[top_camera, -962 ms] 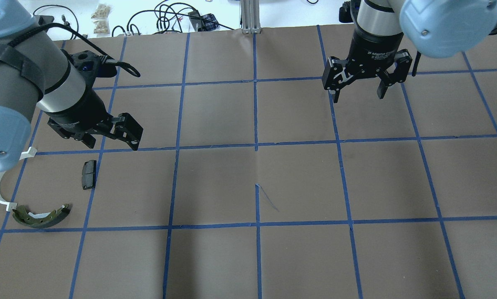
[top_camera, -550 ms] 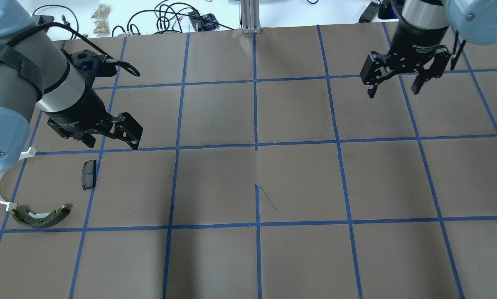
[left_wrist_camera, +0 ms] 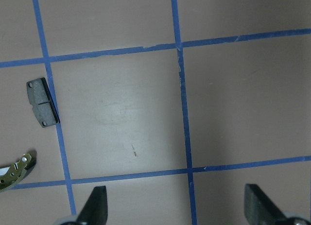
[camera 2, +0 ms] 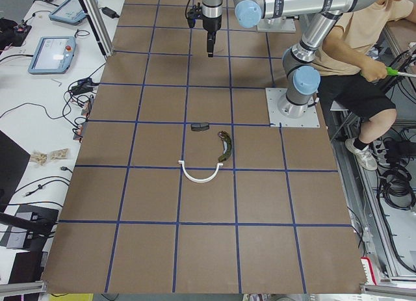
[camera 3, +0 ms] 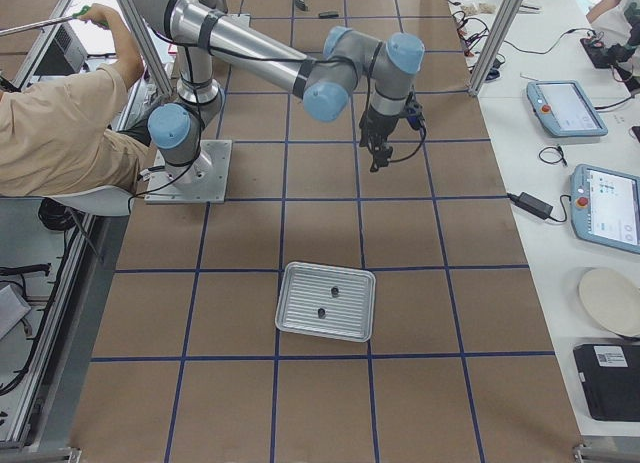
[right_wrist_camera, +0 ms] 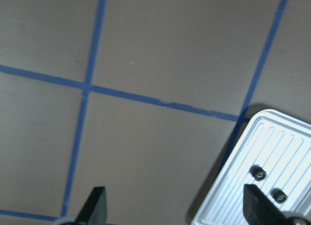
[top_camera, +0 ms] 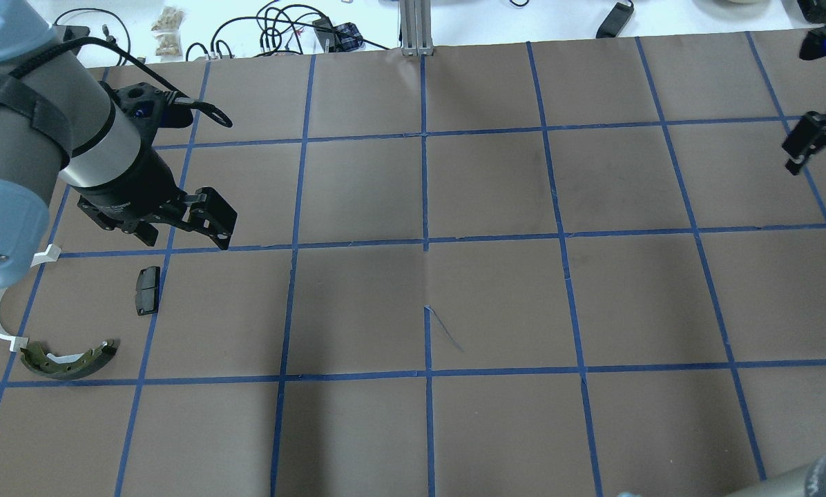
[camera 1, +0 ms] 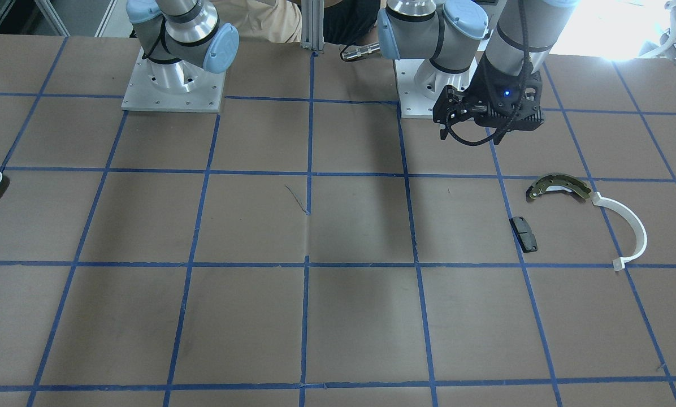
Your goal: Place bearing gear from tray to pile
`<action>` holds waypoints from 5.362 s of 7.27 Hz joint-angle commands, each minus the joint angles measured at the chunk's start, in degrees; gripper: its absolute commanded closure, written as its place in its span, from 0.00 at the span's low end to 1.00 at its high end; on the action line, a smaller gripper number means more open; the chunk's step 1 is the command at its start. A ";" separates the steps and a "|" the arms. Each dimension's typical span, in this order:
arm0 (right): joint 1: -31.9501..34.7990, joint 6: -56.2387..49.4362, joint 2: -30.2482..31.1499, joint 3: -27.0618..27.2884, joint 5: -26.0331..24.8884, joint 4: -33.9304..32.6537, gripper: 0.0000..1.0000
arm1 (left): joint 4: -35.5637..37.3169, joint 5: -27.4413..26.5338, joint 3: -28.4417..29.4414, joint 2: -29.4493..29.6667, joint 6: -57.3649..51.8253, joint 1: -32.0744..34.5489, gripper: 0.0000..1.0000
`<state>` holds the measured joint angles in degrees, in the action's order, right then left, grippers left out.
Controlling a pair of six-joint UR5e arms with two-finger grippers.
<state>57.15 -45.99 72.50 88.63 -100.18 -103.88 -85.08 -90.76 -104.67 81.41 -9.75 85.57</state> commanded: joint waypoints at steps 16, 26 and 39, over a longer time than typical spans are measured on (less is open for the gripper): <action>-17.33 -21.59 -13.08 12.27 -0.19 -30.77 0.83 | 1.40 0.06 -1.33 1.12 -0.18 -0.14 0.00; 23.63 30.94 3.34 21.06 5.26 -17.87 1.00 | 2.01 0.06 -1.77 1.29 -0.09 0.04 0.00; 37.85 47.40 1.57 20.01 11.16 -19.99 0.00 | 9.49 0.77 -5.80 6.03 8.43 6.06 0.00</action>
<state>103.28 11.34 70.77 108.62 -88.20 -127.89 -76.13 -90.00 -109.73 86.36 -2.17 87.98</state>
